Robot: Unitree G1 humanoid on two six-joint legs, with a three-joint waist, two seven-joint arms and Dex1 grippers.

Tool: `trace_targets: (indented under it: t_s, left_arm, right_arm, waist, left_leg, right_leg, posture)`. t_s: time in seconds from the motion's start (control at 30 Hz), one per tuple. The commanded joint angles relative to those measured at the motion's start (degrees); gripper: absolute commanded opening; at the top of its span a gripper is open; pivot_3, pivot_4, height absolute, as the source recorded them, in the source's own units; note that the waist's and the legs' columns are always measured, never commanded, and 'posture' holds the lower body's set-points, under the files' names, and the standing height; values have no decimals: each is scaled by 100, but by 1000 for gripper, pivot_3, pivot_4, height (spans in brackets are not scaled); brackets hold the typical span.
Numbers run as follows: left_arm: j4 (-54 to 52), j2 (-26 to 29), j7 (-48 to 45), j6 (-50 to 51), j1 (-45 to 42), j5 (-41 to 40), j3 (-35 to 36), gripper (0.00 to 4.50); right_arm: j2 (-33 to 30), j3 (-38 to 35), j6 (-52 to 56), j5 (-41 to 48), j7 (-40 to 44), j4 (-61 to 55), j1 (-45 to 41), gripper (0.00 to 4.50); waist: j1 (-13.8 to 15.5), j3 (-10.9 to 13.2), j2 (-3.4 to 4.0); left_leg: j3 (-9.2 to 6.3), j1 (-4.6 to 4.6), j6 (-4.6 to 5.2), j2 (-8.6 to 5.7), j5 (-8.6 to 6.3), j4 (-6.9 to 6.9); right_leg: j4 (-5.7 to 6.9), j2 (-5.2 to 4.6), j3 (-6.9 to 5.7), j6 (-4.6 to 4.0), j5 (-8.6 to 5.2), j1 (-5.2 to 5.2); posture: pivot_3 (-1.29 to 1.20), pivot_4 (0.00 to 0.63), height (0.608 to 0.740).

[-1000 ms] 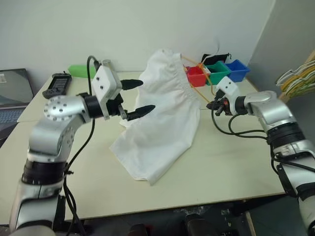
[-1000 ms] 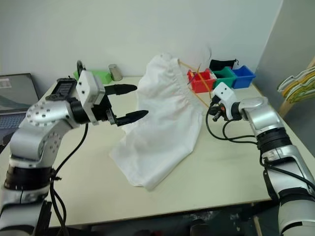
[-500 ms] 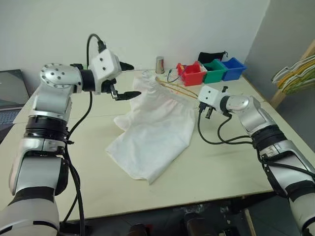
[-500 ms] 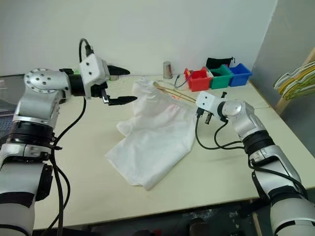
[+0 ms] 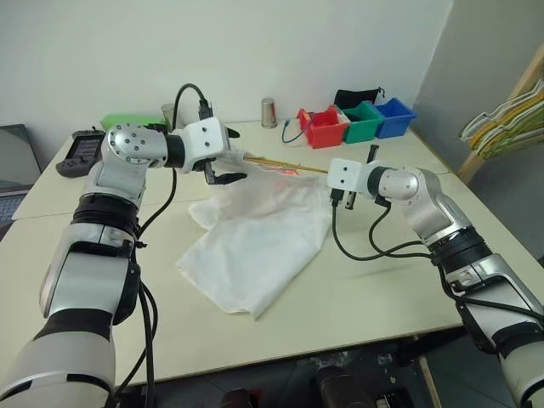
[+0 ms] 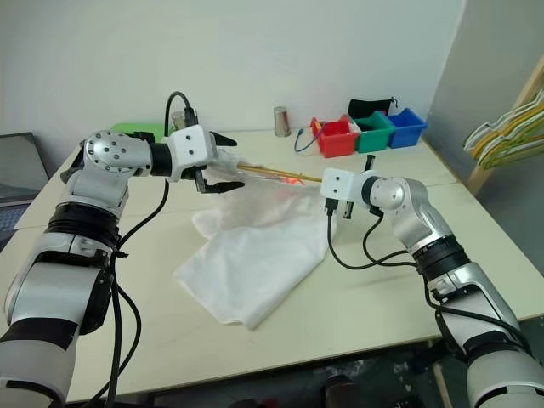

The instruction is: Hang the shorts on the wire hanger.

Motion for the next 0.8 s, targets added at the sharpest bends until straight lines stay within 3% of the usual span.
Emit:
trace_targets:
  t_s: [0.03,0.17,0.8]
  left_arm:
    - [306,-22,593,-103,-314,479,-114,4475]
    - [475,-109,675,-186,-383,594,-152,4006]
    - [416,-188,752,-392,-306,660,-95,142]
  right_arm:
    - [-14,-179,76,-189,-76,-532,-143,0]
    - [59,-184,283,-208,41,-805,-71,0]
    - [211,-75,352,-352,189,-1111,77,0]
  waist:
    - [-25,0,0]
    - [-101,0,0]
    - [-124,0,0]
  left_leg:
    - [-2,0,0,0,0,7]
    - [-11,-9,2,0,-1,29]
    - [-19,-15,1,0,-1,31]
  right_leg:
    - [8,1,-1,0,0,-1]
    - [27,4,-7,2,-1,-3]
    - [35,4,-12,2,-2,-10]
  posture:
    - [-128,0,740]
    - [-132,0,740]
    - [-109,0,740]
